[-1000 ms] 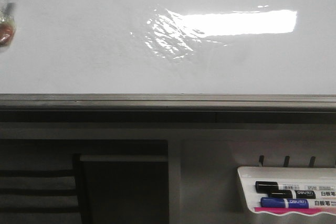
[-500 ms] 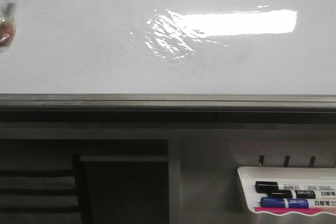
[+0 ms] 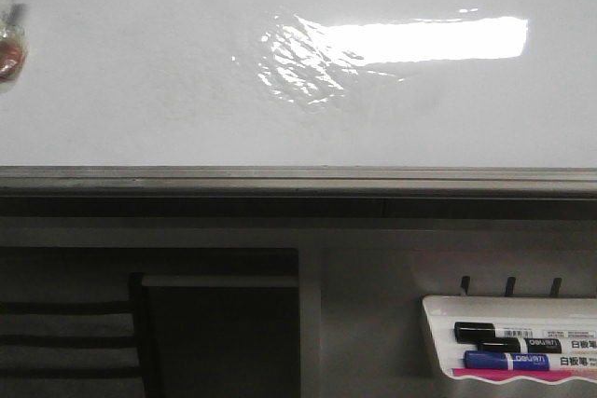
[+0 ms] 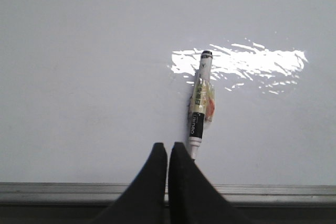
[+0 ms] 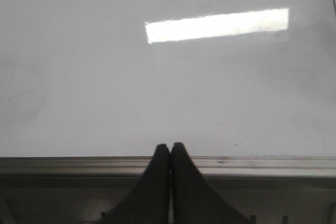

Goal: Write number 7 on whiteboard

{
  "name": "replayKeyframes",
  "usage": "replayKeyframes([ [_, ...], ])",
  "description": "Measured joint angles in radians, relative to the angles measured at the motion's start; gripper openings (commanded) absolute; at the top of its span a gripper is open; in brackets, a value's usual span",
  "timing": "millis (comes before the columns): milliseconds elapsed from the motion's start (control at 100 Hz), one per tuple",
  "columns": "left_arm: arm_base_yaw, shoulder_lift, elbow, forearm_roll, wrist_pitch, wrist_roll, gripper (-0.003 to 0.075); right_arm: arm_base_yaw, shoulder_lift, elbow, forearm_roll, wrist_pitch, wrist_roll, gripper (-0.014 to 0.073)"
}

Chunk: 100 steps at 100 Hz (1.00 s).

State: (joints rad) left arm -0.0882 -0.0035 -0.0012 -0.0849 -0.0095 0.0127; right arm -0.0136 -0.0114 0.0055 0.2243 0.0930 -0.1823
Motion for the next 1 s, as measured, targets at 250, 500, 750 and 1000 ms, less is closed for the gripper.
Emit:
replayKeyframes([
  [250,0.000,0.010,-0.170,-0.045,0.082,-0.002,-0.0020,-0.002,0.021,-0.207,0.011,0.164,-0.005,-0.0071],
  [500,0.000,0.199,-0.489,-0.010,0.319,0.008,-0.0020,-0.002,0.219,-0.457,-0.030,0.351,-0.015,-0.0071],
  [750,0.000,0.310,-0.586,0.005,0.395,0.010,-0.0020,-0.002,0.365,-0.574,-0.033,0.445,-0.017,-0.0071],
  [1000,0.000,0.317,-0.586,0.005,0.406,0.011,-0.0020,-0.002,0.376,-0.574,-0.035,0.455,-0.017,-0.0071],
])
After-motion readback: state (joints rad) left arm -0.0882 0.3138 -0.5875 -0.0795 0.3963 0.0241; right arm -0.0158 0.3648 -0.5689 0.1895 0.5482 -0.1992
